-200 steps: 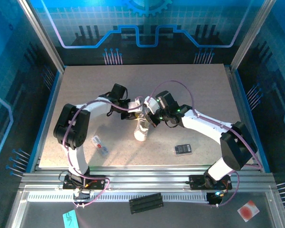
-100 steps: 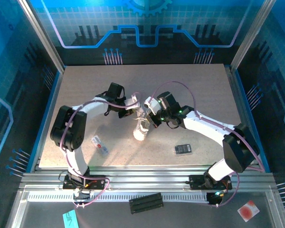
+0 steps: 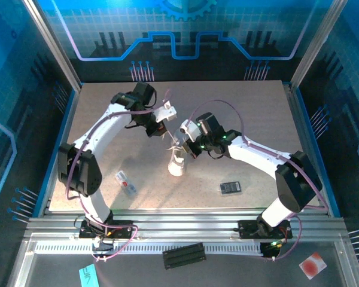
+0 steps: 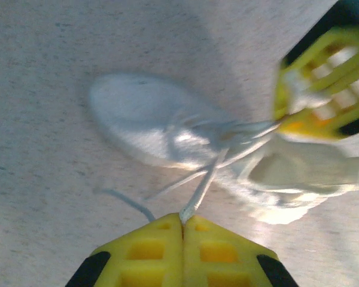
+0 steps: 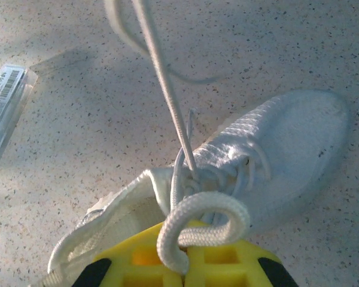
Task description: Tie the shoes
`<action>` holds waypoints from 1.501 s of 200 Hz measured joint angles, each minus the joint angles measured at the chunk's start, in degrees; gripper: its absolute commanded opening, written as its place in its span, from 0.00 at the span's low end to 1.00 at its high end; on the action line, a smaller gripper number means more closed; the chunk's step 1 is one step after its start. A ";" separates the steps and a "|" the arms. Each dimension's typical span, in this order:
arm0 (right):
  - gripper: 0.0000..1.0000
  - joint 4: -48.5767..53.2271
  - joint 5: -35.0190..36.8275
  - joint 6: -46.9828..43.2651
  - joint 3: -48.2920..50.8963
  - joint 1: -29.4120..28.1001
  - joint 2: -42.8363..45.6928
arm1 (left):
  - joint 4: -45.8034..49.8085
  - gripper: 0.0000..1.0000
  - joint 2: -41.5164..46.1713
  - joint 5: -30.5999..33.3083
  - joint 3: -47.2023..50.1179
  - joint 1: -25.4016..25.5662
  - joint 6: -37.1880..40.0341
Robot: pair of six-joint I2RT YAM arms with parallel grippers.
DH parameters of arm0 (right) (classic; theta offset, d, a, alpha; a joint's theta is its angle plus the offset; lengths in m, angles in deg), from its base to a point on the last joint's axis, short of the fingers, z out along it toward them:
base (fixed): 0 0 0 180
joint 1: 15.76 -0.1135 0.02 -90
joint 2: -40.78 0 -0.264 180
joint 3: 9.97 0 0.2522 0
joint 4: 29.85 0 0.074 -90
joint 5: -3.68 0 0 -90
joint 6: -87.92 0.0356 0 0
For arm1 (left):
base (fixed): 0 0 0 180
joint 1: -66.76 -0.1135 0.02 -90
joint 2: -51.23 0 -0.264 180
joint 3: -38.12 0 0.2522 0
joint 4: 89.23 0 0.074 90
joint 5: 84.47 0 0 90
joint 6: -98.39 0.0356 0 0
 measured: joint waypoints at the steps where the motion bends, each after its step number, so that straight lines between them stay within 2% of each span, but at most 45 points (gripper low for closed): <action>1: 0.00 -0.09 -0.07 0.07 -0.04 0.00 -0.07 | 0.74 0.00 -0.20 -0.20 -0.66 0.11 -0.28; 24: 0.00 -0.83 -0.57 0.68 -0.81 0.00 -1.14 | 9.97 0.00 -4.66 -3.98 -7.17 0.90 -5.90; 51: 0.00 -1.36 -0.83 1.90 -1.70 -0.02 -2.60 | 14.14 0.00 -8.13 -10.27 -4.92 0.92 -13.31; 89: 0.00 -2.40 -1.31 3.54 -2.25 -0.68 -4.98 | 11.13 0.00 -8.07 -20.85 3.74 -1.66 -25.49; 120: 0.00 -3.76 -1.40 5.64 -3.10 -1.14 -5.68 | 8.48 0.00 -8.07 -27.71 6.27 -4.07 -32.11; 131: 0.00 -4.15 -1.42 6.69 -3.41 -1.16 -5.99 | 5.68 0.00 -7.93 -30.10 7.76 -4.07 -35.10; 148: 0.00 -4.92 -1.44 8.22 -3.85 -1.18 -6.88 | -0.87 0.06 -6.75 -31.78 12.41 -3.67 -41.09; 163: 0.00 -5.55 -1.40 9.46 -3.85 -1.18 -7.54 | -8.17 0.18 -4.70 -31.69 17.55 -3.23 -46.14; 165: 0.00 -5.60 -1.40 9.49 -3.85 -1.18 -7.61 | -9.20 0.28 -4.31 -31.67 18.32 -3.19 -46.56; 168: 0.00 -5.73 -1.42 9.70 -3.85 -1.18 -7.72 | -10.78 0.53 -3.76 -31.67 19.41 -3.08 -47.47; 169: 0.00 -5.77 -1.42 9.77 -3.85 -1.18 -7.76 | -11.17 0.63 -3.63 -31.63 19.69 -3.06 -47.84; 170: 0.00 -5.79 -1.40 9.84 -3.85 -1.18 -7.78 | -11.93 0.80 -3.32 -31.56 20.24 -3.04 -48.43; 171: 0.00 -5.81 -1.40 9.92 -3.85 -1.18 -7.78 | -12.24 0.89 -3.17 -31.54 20.48 -3.02 -48.54; 174: 0.00 -5.88 -1.40 10.01 -3.85 -1.18 -7.89 | -13.97 0.98 -2.51 -31.45 21.75 -2.86 -49.20; 195: 0.00 -6.29 -1.38 10.80 -3.85 -1.18 -8.24 | -23.08 0.99 2.19 -29.81 28.52 -2.34 -53.94; 225: 0.00 -6.36 -1.38 10.97 -3.93 -1.18 -8.31 | -28.59 0.99 9.97 -24.00 34.03 -2.19 -53.79; 241: 0.00 -6.32 -1.38 10.93 -4.28 -1.18 -8.31 | -29.92 0.99 15.58 -16.94 36.57 -2.16 -52.83; 275: 0.00 -5.92 -0.79 10.29 -4.59 -1.16 -8.28 | -34.10 0.99 30.32 2.60 44.44 -1.95 -52.41; 300: 0.00 -5.88 -0.66 9.90 -4.59 -1.14 -8.28 | -37.35 0.98 38.84 11.13 51.17 -2.86 -52.68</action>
